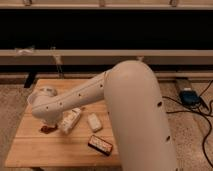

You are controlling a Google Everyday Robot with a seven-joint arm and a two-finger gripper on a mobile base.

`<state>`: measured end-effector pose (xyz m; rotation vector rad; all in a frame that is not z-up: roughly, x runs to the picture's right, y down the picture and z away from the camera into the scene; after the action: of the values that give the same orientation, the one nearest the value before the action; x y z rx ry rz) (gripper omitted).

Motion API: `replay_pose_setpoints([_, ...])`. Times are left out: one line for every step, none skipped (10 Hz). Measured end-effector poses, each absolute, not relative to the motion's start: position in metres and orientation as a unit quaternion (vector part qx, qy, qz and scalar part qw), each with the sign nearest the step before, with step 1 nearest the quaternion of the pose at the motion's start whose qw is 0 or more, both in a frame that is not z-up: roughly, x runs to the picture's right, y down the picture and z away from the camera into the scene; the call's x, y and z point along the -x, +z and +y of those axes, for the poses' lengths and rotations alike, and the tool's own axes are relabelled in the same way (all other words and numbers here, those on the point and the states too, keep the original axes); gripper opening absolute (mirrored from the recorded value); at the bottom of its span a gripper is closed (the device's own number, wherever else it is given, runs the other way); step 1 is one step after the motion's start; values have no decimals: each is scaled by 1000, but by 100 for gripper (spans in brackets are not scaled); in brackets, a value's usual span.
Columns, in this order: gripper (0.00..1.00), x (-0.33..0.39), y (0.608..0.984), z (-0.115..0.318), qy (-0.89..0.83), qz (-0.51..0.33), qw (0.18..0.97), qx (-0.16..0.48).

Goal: Place the pepper in the ceramic bowl

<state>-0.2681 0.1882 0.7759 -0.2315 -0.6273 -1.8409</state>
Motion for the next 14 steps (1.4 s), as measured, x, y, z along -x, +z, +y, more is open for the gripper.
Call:
replay_pose_setpoints([80,269,775,190,-782,-264,557,97])
replay_pose_setpoints([80,273,772,191,-781,-262,559,97])
replay_pose_setpoints([80,279,769,194,-779,-252,565,101])
replay_pose_setpoints([80,282,766,194,-777,-246,570,104])
replay_pose_setpoints([80,285,764,194,-775,-241,574,105])
replay_pose_setpoints([80,289,761,194,-774,-237,577,106])
replay_pose_setpoints([80,294,758,193,-773,-232,580,106])
replay_pose_setpoints([80,296,756,192,-773,-230,582,106])
replay_pose_setpoints([80,300,754,191,-771,-228,585,106])
replay_pose_setpoints([80,304,753,191,-771,-228,586,105])
replay_pose_setpoints([80,309,753,192,-771,-228,585,106])
replay_pose_setpoints([80,314,753,194,-772,-229,583,106])
replay_pose_setpoints([80,322,754,196,-774,-230,581,106])
replay_pose_setpoints([80,329,756,197,-775,-231,579,106])
